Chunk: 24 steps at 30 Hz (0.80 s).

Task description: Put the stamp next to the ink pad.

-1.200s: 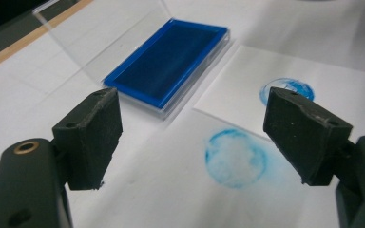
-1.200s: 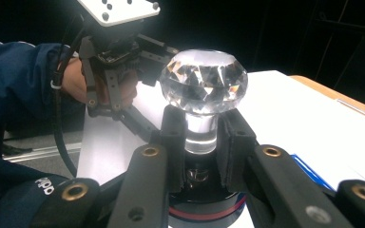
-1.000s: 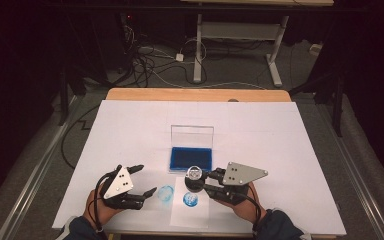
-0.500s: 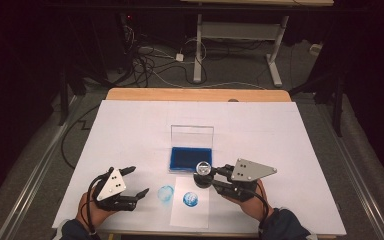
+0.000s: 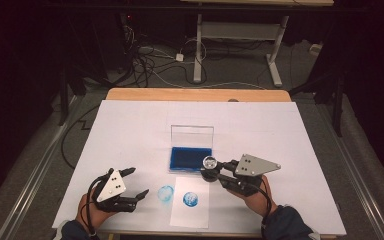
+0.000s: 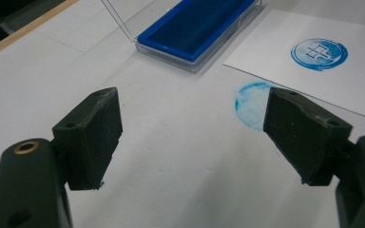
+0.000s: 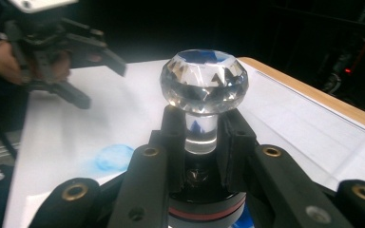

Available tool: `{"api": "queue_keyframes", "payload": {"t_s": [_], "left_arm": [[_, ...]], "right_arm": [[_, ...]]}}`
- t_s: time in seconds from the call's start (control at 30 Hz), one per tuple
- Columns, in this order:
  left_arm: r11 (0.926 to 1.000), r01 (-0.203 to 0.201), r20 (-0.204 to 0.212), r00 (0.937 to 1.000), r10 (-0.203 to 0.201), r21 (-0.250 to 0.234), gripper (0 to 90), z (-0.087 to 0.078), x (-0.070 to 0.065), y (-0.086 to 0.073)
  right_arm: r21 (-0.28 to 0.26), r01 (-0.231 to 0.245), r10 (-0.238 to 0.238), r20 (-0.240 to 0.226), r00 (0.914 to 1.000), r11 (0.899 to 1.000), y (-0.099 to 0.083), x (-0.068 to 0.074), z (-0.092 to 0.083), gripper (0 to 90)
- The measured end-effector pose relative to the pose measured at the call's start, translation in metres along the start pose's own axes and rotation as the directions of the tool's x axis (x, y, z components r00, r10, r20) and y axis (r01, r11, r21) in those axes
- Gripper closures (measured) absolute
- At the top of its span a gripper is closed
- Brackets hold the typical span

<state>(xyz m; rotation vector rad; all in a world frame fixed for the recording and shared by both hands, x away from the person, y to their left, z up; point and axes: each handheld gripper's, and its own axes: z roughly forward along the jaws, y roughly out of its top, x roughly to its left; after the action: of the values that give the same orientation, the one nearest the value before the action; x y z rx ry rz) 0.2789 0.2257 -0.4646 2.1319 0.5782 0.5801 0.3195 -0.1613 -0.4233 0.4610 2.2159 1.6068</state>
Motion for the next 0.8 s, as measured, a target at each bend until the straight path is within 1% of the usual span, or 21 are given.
{"api": "queue_keyframes", "payload": {"t_s": [0.07, 0.1, 0.17, 0.23, 0.33, 0.47, 0.5, 0.63, 0.7, 0.77, 0.8], "left_arm": [[1.0000, 0.000, -0.002, 1.0000, 0.000, -0.002, 19.6, 0.000, 0.000, 0.000], [1.0000, 0.002, -0.001, 1.0000, -0.002, -0.005, 19.6, 0.000, 0.000, 0.000], [1.0000, 0.001, -0.002, 1.0000, -0.001, -0.002, 19.6, 0.000, 0.000, 0.000], [1.0000, 0.000, 0.001, 1.0000, 0.000, -0.001, 19.6, 0.000, 0.000, 0.000], [1.0000, 0.002, 0.001, 1.0000, -0.002, -0.005, 19.6, 0.000, 0.000, 0.000], [1.0000, 0.001, 0.002, 1.0000, -0.001, -0.005, 19.6, 0.000, 0.000, 0.000], [1.0000, 0.001, 0.002, 1.0000, -0.001, -0.004, 19.7, 0.000, 0.000, 0.000], [1.0000, -0.002, 0.000, 1.0000, 0.002, -0.004, 19.7, 0.000, 0.000, 0.000], [1.0000, 0.001, 0.000, 1.0000, -0.001, -0.005, 19.6, 0.000, 0.000, 0.000], [1.0000, -0.001, -0.002, 1.0000, 0.001, -0.003, 19.6, 0.000, 0.000, 0.000], [1.0000, -0.002, -0.001, 1.0000, 0.002, -0.004, 19.6, 0.000, 0.000, 0.001]], "right_arm": [[0.007, 0.003, -0.003, 0.027, 0.9996, 1.000, -0.003, -0.006, -0.002, 75.1], [0.011, -0.004, 0.003, 0.038, 0.9993, 1.000, -0.004, -0.008, -0.002, 75.1], [0.015, -0.023, 0.022, 0.053, 0.9984, 1.000, -0.007, -0.014, -0.003, 75.1], [0.025, -0.026, 0.024, 0.068, 0.9974, 0.999, -0.009, -0.019, -0.003, 75.1], [0.034, -0.044, 0.041, 0.088, 0.9953, 0.998, -0.012, -0.025, -0.001, 75.1], [0.053, -0.065, 0.060, 0.103, 0.9929, 0.996, -0.019, -0.032, 0.002, 75.1], [0.066, -0.069, 0.061, 0.116, 0.9914, 0.995, -0.021, -0.034, 0.003, 75.1], [0.079, -0.100, 0.089, 0.126, 0.9880, 0.992, -0.026, -0.042, 0.006, 75.1], [0.082, -0.119, 0.107, 0.134, 0.9852, 0.990, -0.029, -0.045, 0.009, 75.1], [0.098, -0.125, 0.111, 0.142, 0.9837, 0.987, -0.031, -0.049, 0.011, 75.1], [0.107, -0.140, 0.124, 0.142, 0.9820, 0.984, -0.033, -0.051, 0.013, 75.1]]}}
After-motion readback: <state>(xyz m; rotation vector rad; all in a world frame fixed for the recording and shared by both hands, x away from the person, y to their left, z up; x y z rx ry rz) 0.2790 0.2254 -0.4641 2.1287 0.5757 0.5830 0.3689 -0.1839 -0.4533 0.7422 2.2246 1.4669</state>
